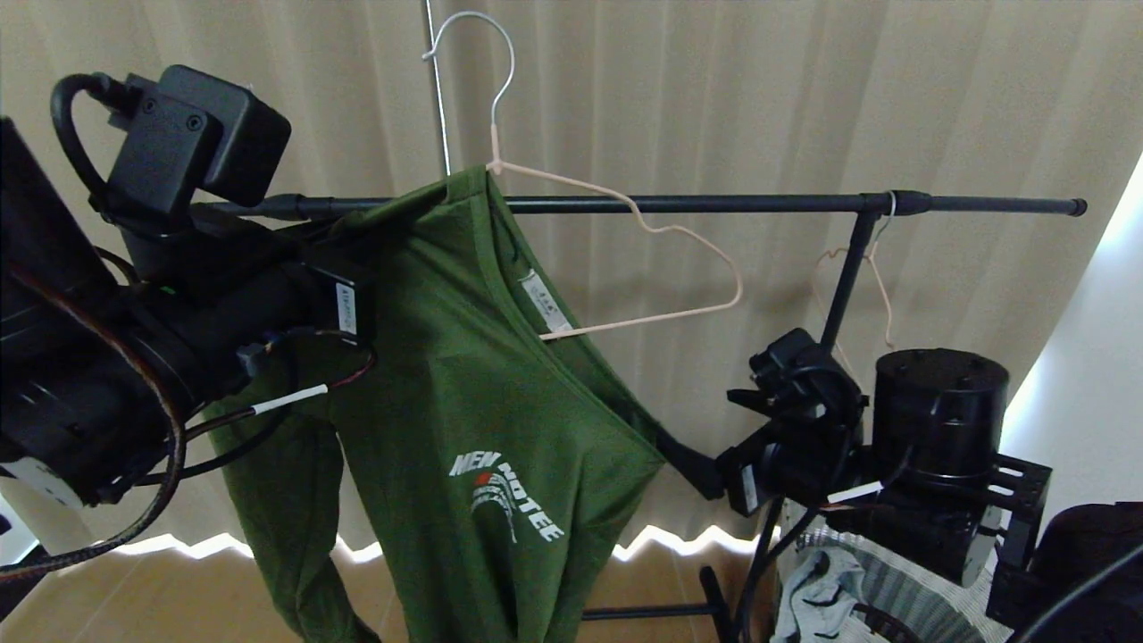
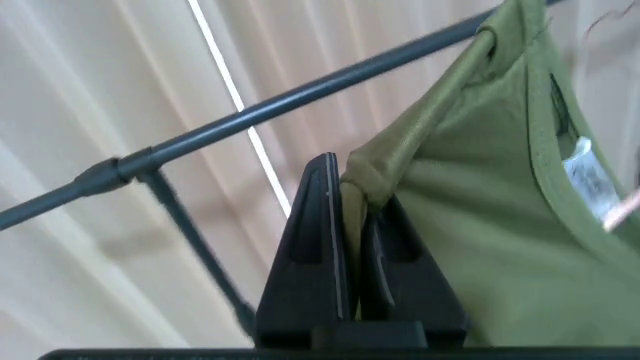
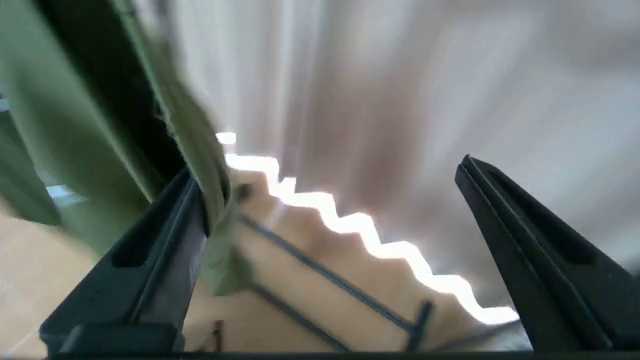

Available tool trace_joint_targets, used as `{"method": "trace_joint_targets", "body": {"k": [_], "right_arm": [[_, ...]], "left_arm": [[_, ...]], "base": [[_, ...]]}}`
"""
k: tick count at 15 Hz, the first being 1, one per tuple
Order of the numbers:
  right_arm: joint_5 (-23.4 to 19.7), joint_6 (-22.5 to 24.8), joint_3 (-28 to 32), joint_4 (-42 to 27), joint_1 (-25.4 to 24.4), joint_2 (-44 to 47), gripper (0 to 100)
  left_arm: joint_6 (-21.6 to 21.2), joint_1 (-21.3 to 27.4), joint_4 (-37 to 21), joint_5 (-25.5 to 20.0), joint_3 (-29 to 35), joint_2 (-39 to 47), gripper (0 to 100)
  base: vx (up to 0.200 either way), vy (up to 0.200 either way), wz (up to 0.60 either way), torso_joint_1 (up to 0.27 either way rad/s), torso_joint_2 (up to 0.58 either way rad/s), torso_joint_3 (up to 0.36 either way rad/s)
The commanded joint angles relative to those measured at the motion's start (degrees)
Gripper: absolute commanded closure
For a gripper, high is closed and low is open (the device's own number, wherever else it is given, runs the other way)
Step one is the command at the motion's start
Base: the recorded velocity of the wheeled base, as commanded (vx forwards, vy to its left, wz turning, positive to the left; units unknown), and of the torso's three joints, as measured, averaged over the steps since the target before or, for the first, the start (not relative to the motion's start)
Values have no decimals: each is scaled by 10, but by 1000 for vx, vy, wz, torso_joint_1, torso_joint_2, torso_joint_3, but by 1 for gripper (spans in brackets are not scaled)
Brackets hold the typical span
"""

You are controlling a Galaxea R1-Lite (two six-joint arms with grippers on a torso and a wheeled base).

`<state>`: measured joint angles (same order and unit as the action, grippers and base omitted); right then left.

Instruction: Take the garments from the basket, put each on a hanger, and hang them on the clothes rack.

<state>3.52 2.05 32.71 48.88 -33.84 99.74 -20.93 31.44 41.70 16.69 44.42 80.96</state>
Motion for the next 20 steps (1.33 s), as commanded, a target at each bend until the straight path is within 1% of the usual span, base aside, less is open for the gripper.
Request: {"method": "trace_joint_targets", "body": {"k": [1,3,4,5,8,11,12,14,15,17,18,19,20], "right_arm": [[0,8,-11,-1,43,-32,0],[-1,12,2,-1,88,-34,0],[-1,12,11,-2,98,-34,0],[-1,12,17,-3,101,-34,0],[-1,12,40,-7,106,-38,0],[-2,17,40,-7,103,-49,0],[-3,20,37,-8,100,-59,0],[-6,20,30,-21,78,-76,0],[-7,20,28,-44,57,-95,0],[-9,22,35,-82,21,-122,0],[-12,23,38,-92,5,-130,0],[-18,23,39,-92,0,-131,0],[-34,26,43,-92,-9,-131,0]], "left_arm": [[-3,-8,0,0,-13,-7,100],[-23,-8,0,0,-45,-22,100],[-34,-9,0,0,-62,-27,100],[-40,-8,0,0,-71,-29,100],[-95,-17,1,-1,-125,-33,100],[-122,-38,1,-1,-143,-29,100],[-120,-39,1,1,-141,-26,100],[-113,-39,2,4,-135,-20,100],[-98,-38,11,23,-130,-15,100],[-73,-35,53,63,-130,11,100],[-68,-35,87,70,-137,27,100],[-67,-33,105,70,-141,34,100],[-67,-31,152,69,-150,54,100]], "base": [[0,0,0,0,0,0],[0,0,0,0,0,0],[0,0,0,0,0,0],[0,0,0,0,0,0],[0,0,0,0,0,0],[0,0,0,0,0,0],[0,0,0,0,0,0],[0,0,0,0,0,0],[0,0,0,0,0,0],[0,0,0,0,0,0],[0,0,0,0,0,0],[0,0,0,0,0,0],[0,0,0,0,0,0]]}}
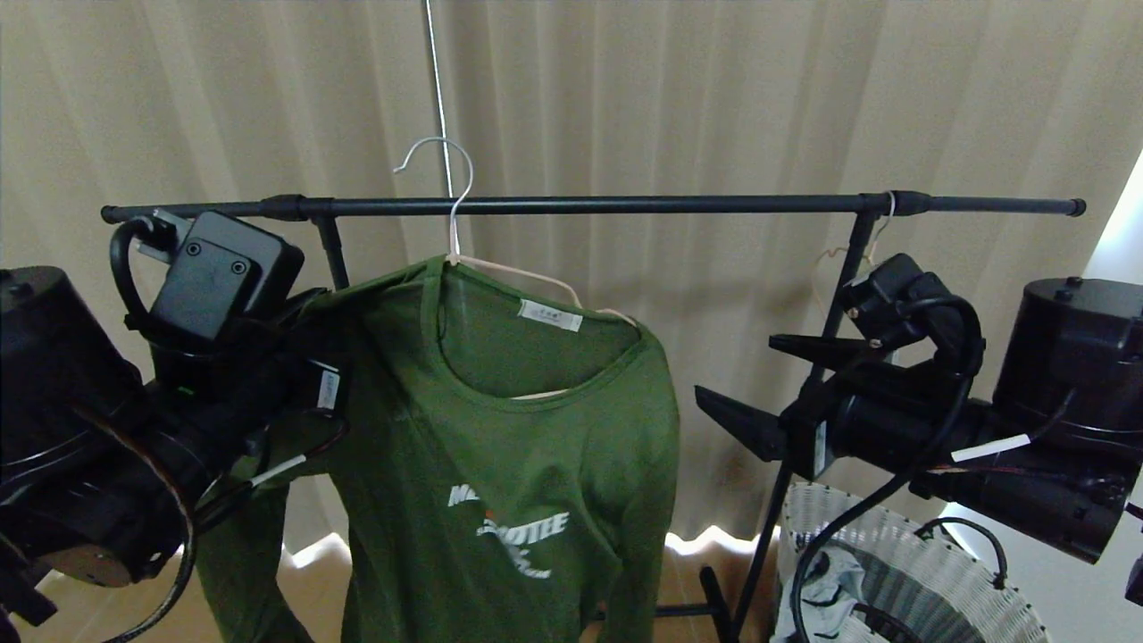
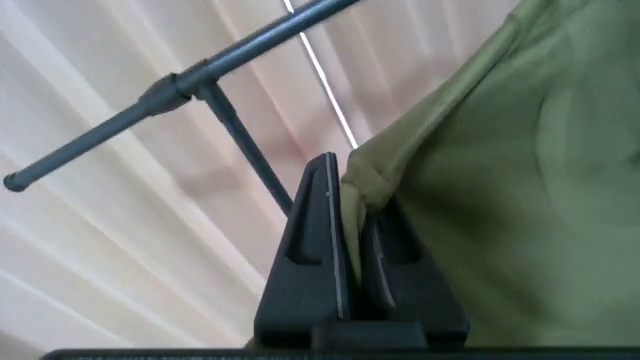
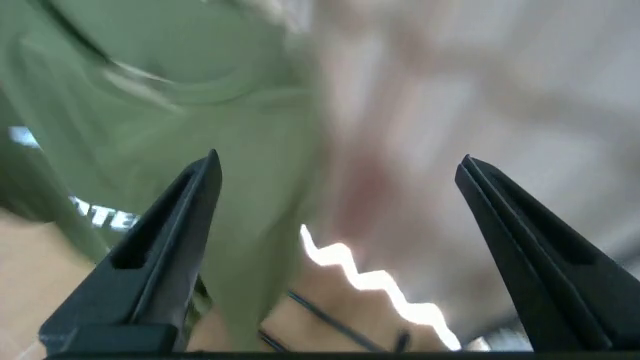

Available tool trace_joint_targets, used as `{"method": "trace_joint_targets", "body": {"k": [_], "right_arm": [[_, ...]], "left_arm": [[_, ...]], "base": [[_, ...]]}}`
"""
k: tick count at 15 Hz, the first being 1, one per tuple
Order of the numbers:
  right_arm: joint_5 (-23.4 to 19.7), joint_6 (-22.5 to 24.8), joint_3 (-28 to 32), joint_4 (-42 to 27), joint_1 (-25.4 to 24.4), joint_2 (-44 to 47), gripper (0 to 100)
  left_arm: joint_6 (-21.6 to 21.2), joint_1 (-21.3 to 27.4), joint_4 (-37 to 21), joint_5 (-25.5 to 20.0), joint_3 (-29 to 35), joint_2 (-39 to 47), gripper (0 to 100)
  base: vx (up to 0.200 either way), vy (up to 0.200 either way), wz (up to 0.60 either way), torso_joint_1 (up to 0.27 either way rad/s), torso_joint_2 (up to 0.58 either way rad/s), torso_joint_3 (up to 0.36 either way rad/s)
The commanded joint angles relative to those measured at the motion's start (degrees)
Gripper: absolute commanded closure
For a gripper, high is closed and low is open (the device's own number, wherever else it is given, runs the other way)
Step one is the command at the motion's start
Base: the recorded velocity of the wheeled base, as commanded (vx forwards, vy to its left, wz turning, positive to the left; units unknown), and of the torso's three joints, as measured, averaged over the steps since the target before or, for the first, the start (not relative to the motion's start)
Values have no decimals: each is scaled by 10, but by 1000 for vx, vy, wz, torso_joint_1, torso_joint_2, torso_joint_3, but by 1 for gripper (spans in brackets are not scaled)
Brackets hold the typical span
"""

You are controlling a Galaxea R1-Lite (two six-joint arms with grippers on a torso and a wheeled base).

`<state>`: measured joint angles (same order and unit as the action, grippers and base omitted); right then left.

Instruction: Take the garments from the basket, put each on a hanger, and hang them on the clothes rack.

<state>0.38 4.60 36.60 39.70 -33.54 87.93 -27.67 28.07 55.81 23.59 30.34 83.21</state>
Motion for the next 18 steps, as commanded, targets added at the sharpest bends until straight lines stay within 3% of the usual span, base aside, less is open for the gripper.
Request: {"method": "trace_joint_targets", "body": {"k": [1,3,10,12,16,18], "right_arm": [[-6,8,11,0,-12,-11,0],[-6,17,37,-1,-12,2,0],[-5,95,132,-2,-13,73,0],[-3,110,145,-1,-13,91,0],[-1,122,150,-1,-13,96,0],[-1,121,149,-1,-12,96,0]], "left_arm": [[1,4,40,0,-12,45,100],[1,17,84,-2,-13,56,100],[-1,80,107,-8,-13,54,100],[-2,82,107,-58,-17,49,100],[-5,84,107,-82,-27,44,100],[-6,84,106,-115,-34,36,100]], "base": [[0,0,0,0,0,0],[0,0,0,0,0,0],[0,0,0,0,0,0],[0,0,0,0,0,0],[0,0,0,0,0,0],[0,0,0,0,0,0]]}}
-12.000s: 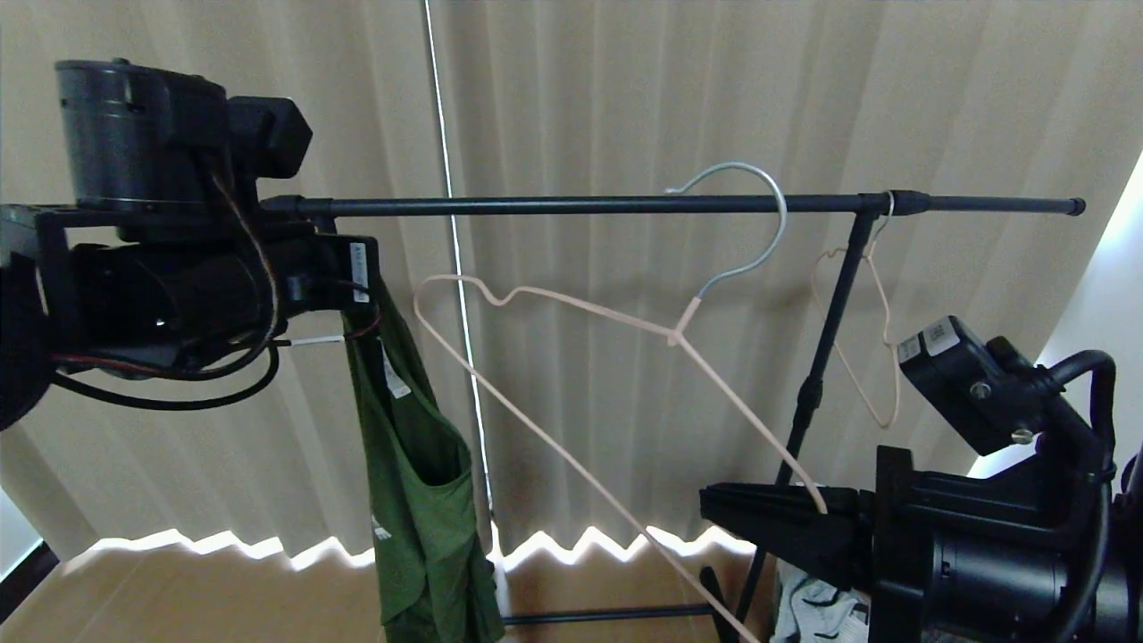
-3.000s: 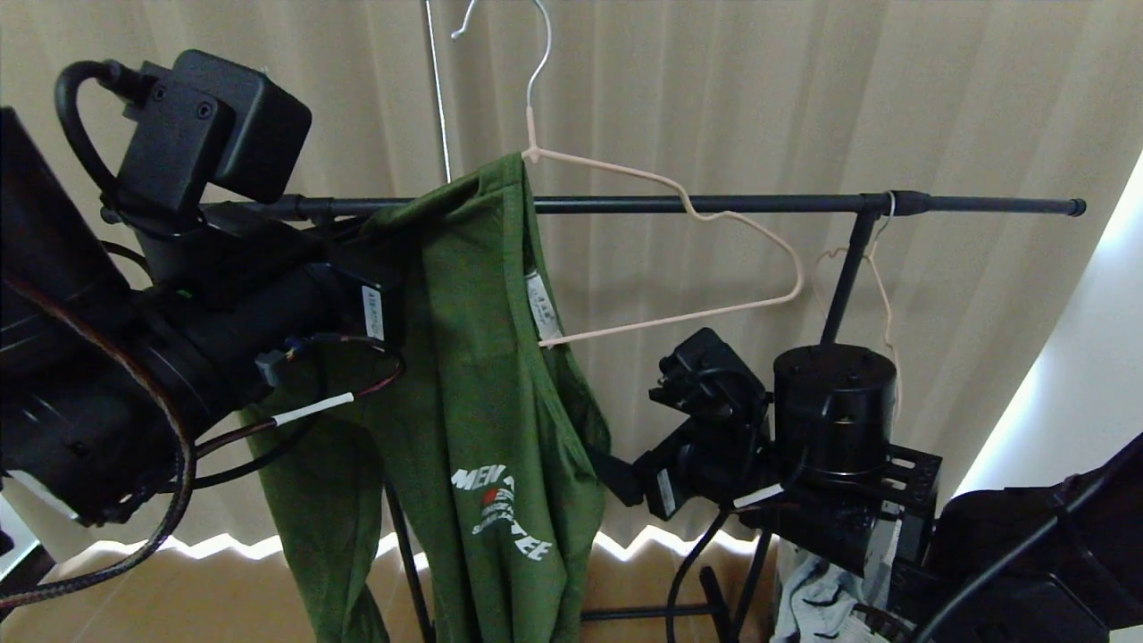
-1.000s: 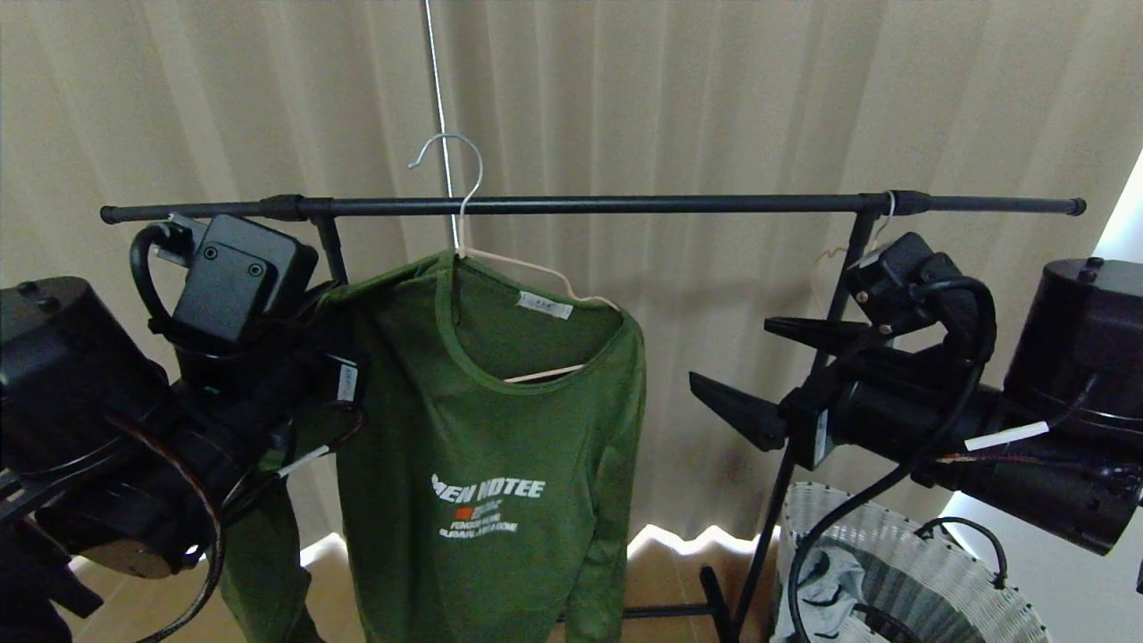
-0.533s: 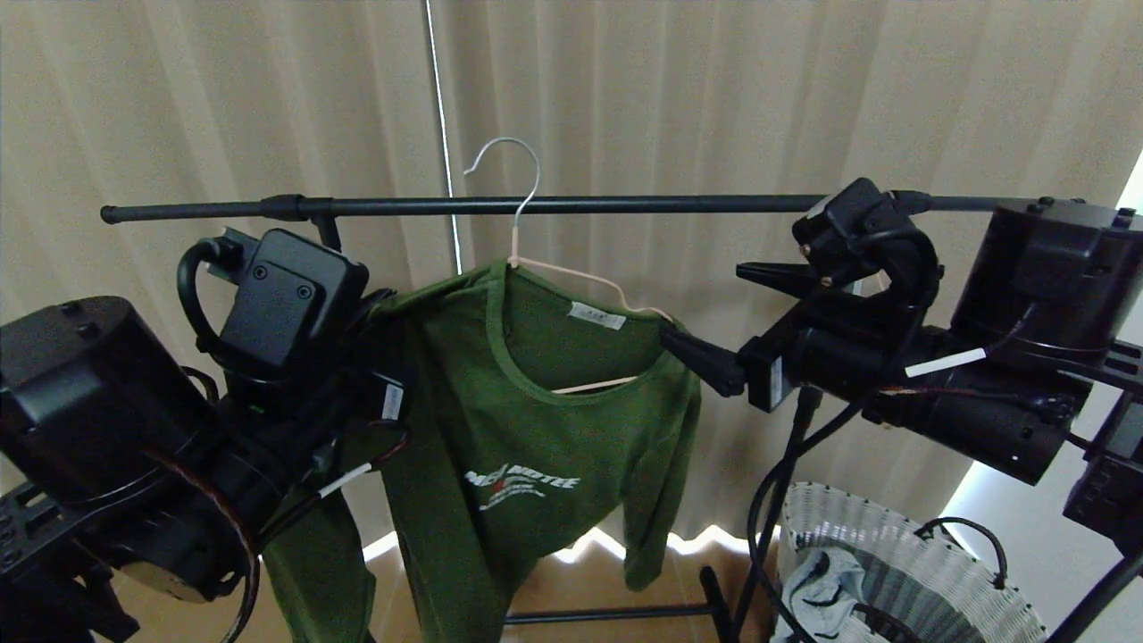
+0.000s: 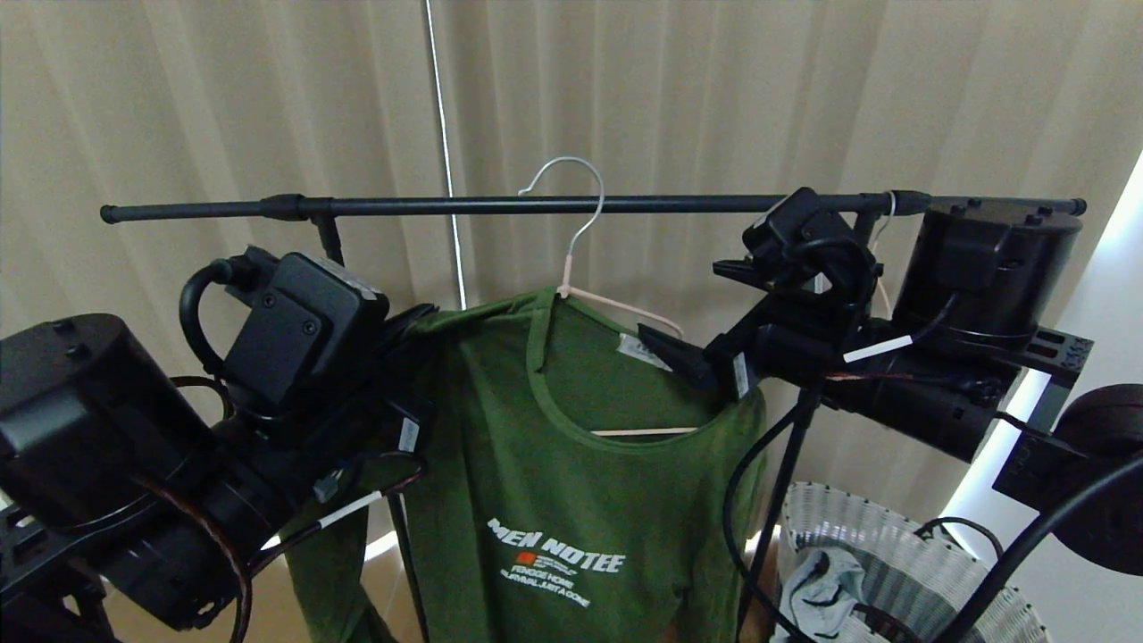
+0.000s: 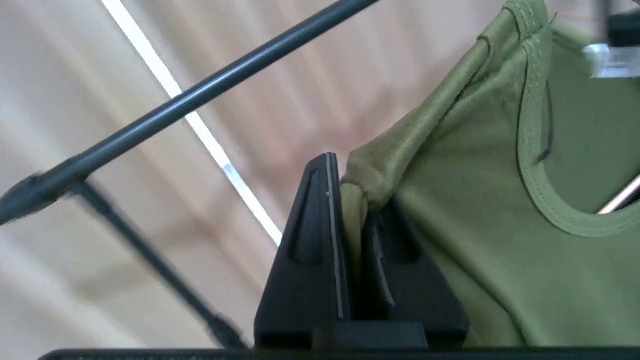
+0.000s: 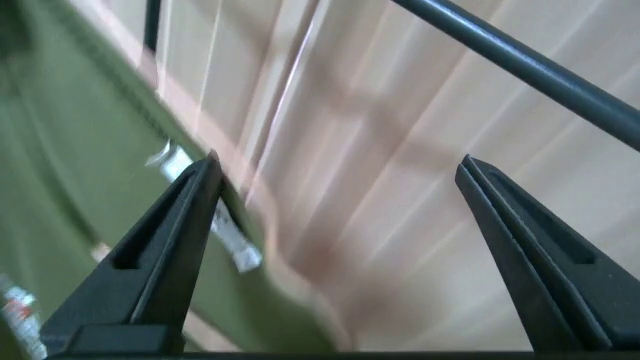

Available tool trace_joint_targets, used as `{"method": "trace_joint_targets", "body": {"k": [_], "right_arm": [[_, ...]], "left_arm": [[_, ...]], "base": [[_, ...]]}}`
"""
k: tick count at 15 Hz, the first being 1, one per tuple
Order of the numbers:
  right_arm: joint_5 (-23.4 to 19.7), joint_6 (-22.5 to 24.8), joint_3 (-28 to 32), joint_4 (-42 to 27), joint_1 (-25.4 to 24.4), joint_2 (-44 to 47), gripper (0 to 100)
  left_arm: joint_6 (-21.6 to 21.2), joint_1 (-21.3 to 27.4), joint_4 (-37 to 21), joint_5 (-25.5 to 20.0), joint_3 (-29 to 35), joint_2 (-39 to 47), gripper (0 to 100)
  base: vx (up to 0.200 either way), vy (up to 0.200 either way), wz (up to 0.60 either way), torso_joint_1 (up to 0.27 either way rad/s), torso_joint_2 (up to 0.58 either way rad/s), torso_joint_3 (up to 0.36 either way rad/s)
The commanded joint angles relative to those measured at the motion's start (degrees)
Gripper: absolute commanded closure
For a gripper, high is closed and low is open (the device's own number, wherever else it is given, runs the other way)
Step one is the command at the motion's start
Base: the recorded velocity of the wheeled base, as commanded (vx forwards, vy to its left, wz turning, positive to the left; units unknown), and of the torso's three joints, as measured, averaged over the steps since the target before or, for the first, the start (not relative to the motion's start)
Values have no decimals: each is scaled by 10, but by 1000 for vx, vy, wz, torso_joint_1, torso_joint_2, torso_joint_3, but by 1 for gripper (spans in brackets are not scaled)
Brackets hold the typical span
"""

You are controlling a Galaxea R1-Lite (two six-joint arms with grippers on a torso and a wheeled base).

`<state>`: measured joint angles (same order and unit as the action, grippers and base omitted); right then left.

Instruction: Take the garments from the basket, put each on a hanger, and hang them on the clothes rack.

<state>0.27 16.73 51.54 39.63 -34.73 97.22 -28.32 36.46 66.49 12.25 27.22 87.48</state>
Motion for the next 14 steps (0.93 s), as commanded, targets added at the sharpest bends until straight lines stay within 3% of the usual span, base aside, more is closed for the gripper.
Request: {"method": "trace_joint_targets", "body": {"k": [1,13,14], "right_arm": [[0,0,0,0,0,3,0],[0,0,-6,5,-18,7,0],[0,0,-5,5,-19,7,100]], "left_arm": [[0,0,0,-5,-3,-8,100],[-2,32,0,-5,1,-8,100],[-2,32,0,-5,1,-8,100]], "base": [[0,0,0,0,0,0],[0,0,0,0,0,0],[0,0,0,0,0,0]]}}
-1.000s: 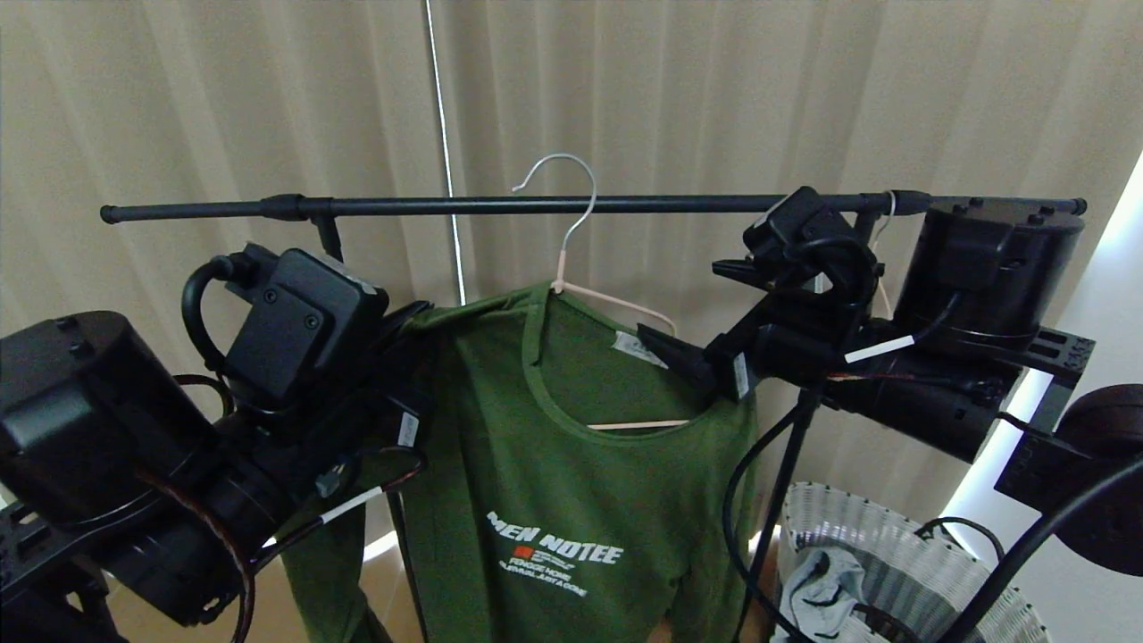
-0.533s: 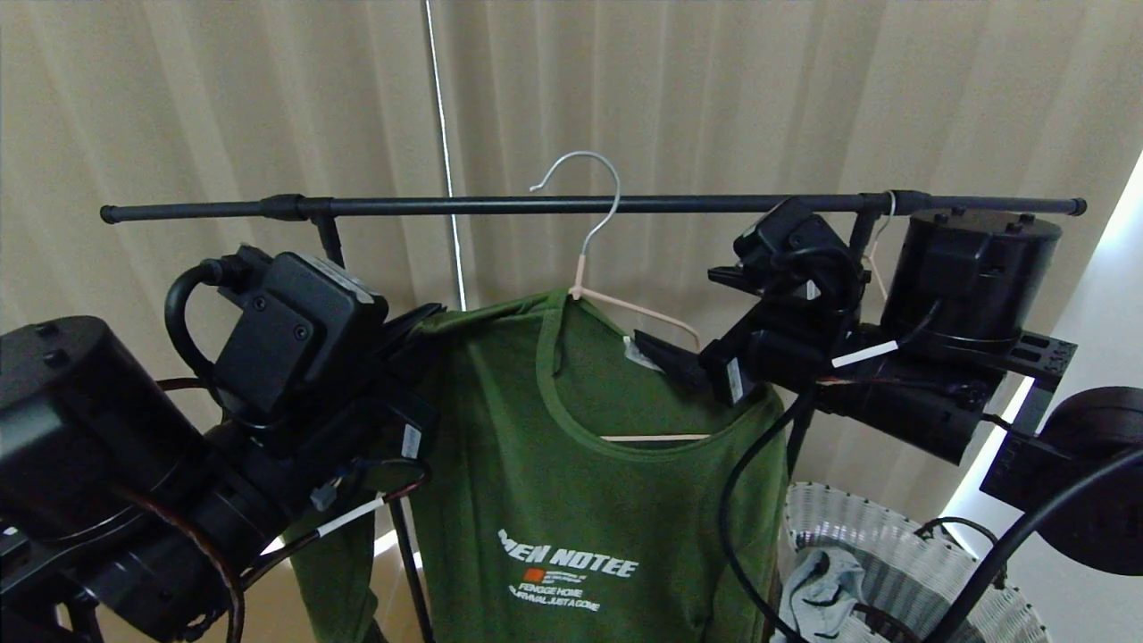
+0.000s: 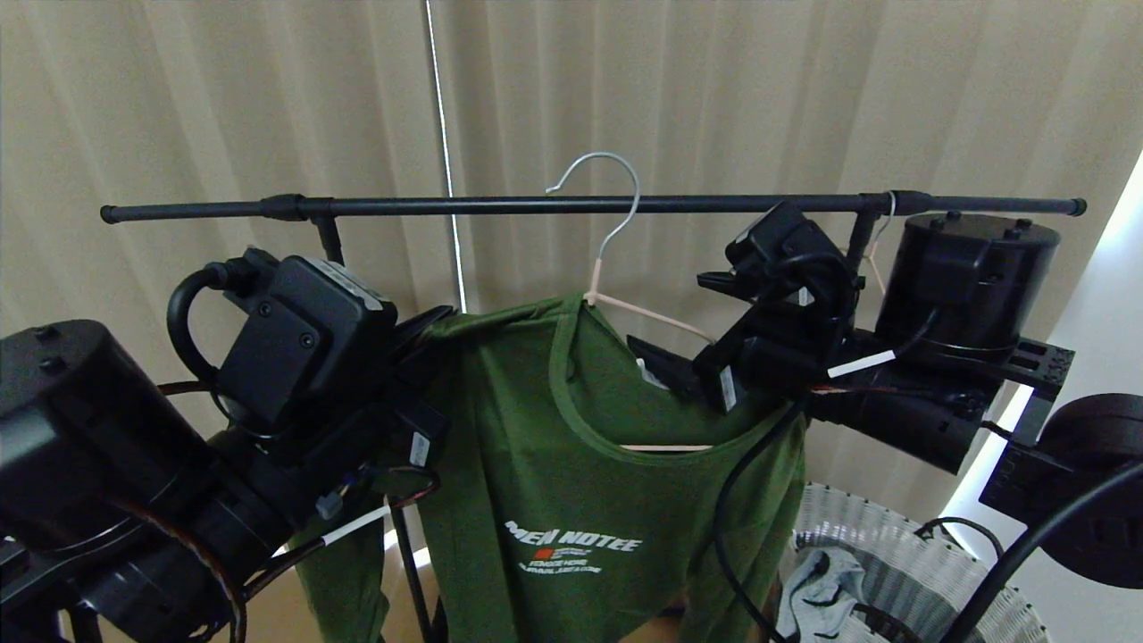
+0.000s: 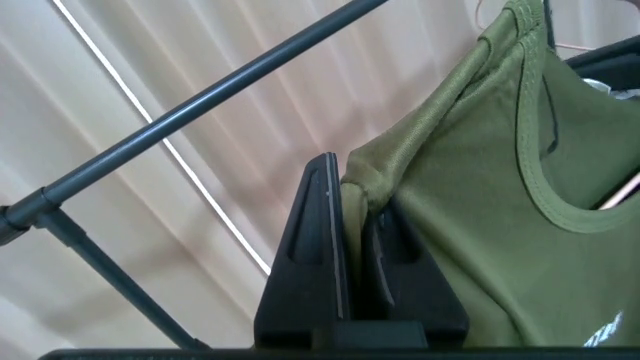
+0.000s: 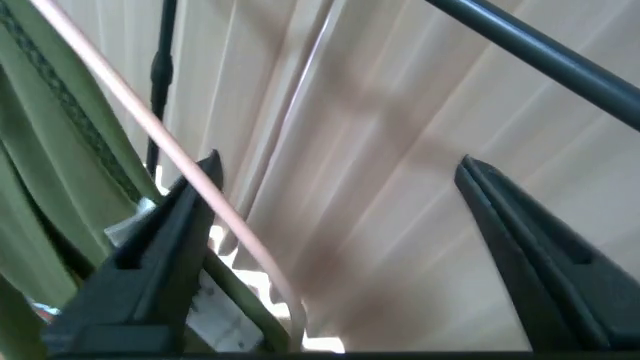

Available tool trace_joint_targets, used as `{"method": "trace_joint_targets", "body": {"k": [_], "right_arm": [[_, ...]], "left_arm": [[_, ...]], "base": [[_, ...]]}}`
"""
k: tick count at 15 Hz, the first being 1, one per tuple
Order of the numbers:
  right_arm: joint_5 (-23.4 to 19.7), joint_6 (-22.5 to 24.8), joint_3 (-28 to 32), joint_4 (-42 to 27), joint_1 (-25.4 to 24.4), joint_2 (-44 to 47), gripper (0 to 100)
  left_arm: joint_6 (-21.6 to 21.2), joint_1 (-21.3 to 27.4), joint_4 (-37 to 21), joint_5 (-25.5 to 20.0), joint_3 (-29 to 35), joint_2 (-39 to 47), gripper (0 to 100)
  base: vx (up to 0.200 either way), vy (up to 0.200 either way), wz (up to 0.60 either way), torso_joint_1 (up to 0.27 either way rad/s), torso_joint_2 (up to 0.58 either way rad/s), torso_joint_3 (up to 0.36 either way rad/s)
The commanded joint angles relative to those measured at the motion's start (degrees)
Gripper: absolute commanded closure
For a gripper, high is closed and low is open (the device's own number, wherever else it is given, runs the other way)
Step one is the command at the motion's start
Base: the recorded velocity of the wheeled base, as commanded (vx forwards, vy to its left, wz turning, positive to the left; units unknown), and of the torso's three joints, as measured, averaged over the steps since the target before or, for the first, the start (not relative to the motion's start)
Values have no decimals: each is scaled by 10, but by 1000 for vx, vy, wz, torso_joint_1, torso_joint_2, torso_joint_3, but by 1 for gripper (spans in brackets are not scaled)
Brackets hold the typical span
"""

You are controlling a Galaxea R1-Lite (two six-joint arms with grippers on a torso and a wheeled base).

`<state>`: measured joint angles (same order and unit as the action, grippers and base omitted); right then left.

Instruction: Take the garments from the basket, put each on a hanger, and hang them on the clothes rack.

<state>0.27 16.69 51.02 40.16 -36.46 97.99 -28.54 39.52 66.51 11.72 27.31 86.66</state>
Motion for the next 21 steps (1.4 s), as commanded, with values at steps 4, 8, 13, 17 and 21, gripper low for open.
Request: {"method": "trace_joint_targets", "body": {"k": [4,8,13,17,21], "right_arm": [[0,0,-2,0,-2,-3,100],[1,0,-2,0,-2,-3,100],[1,0,-9,0,-1,-19,100],[3,0,-32,-2,7,-47,100],[6,0,-44,-2,59,-67,100]], "left_arm": [[0,1,0,1,0,1,100],[-3,1,0,2,-3,3,100],[-10,0,-3,2,-5,1,100],[-7,1,-2,1,-11,-1,0],[-5,2,-4,-40,-49,-40,0]], "base": [[0,0,0,0,0,0],[0,0,0,0,0,0],[0,0,0,0,0,0],[0,0,0,0,0,0],[0,0,0,0,0,0]]}}
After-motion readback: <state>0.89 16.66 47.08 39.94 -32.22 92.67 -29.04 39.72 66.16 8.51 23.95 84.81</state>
